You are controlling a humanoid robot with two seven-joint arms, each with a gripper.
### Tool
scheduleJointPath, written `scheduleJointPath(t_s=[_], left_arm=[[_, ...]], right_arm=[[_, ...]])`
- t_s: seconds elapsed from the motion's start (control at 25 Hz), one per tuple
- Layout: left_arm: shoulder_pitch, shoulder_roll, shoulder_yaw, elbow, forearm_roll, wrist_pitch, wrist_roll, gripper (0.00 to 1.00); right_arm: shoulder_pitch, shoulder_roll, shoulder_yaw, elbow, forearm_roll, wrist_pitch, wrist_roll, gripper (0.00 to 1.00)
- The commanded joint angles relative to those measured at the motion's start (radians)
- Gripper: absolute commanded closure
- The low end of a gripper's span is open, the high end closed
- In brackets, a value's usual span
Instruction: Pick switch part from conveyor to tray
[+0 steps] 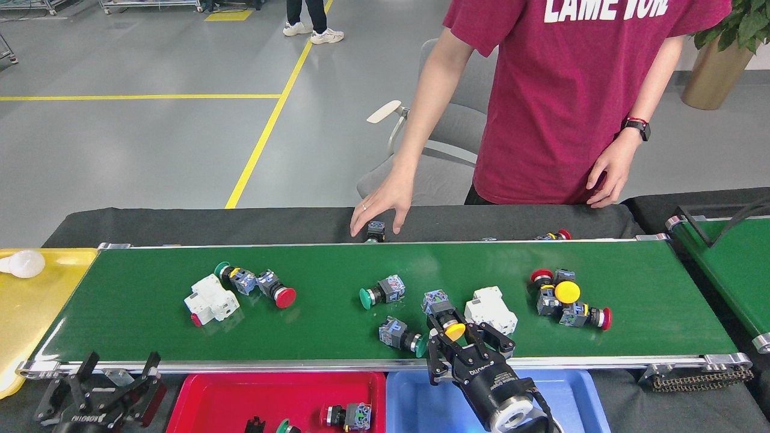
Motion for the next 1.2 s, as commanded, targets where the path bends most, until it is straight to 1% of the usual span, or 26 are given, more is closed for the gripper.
scheduleJointPath(t_s=[0.0,0.08,0.16,0.28,0.32,0.36,0.4,0.44,0.48,0.52,0.6,0.68,0.8,0.92,1.08,1.16], left_arm=[[-0.026,0.009,-0.001,-0.003,-0.003,0.008,-0.042,0.00],[-0.050,0.008,-0.015,0.007,-0.004,0.008,-0.056,0.00],[-0.070,0.009,-0.060,0.048,-0.004,0.009,-0.056,0.00],[-0.081,0.012,-0.076,0.080,-0.004,0.017,-0.056,0.00],[-0.083,0.012,-0.078,0.089,-0.004,0.019,-0.057,0.00],[-0.089,0.011,-0.078,0.105,-0.004,0.020,-0.057,0.00],[-0.106,0.011,-0.076,0.120,-0.004,0.022,-0.060,0.00],[-0.128,0.011,-0.078,0.146,-0.004,0.029,-0.069,0.00],[-0.145,0.012,-0.078,0.163,-0.004,0.040,-0.077,0.00],[-0.170,0.015,-0.078,0.189,-0.004,0.051,-0.083,0.00],[-0.208,0.023,-0.078,0.234,-0.004,0.060,-0.083,0.00],[-0.233,0.037,-0.078,0.271,-0.004,0.065,-0.083,0.00],[-0.256,0.067,-0.080,0.315,-0.004,0.109,-0.083,0.00],[-0.277,0.080,-0.078,0.343,-0.004,0.135,-0.082,0.00],[-0.314,0.083,-0.080,0.386,-0.004,0.166,-0.082,0.00],[-0.325,0.084,-0.080,0.405,-0.004,0.172,-0.082,0.00]], right_arm=[[0.013,-0.015,-0.003,-0.027,-0.032,-0.164,0.001,0.76],[0.036,-0.024,-0.004,-0.033,-0.056,-0.287,0.001,0.75],[0.054,-0.026,-0.004,-0.030,-0.083,-0.421,0.002,0.75],[0.071,-0.024,0.000,-0.025,-0.083,-0.487,0.024,0.74],[0.070,-0.021,0.006,-0.021,-0.083,-0.492,0.027,0.72],[0.068,-0.020,0.020,-0.010,-0.083,-0.492,0.027,0.68],[0.065,-0.010,0.040,0.002,-0.083,-0.481,0.028,0.54],[0.063,0.017,0.055,0.015,-0.076,-0.466,0.031,0.23],[0.059,0.039,0.059,0.025,-0.075,-0.445,0.038,0.07],[0.057,0.062,0.062,0.041,-0.073,-0.415,0.054,0.04],[0.054,0.077,0.062,0.048,-0.073,-0.402,0.074,0.04],[0.048,0.075,0.062,0.047,-0.073,-0.400,0.076,0.04],[0.045,0.072,0.060,0.044,-0.075,-0.398,0.076,0.04],[0.042,0.077,0.048,0.038,-0.076,-0.389,0.076,0.05],[0.036,0.080,-0.038,-0.004,-0.076,-0.314,0.073,0.06],[0.024,0.080,-0.098,-0.015,-0.076,-0.250,0.070,0.07]])
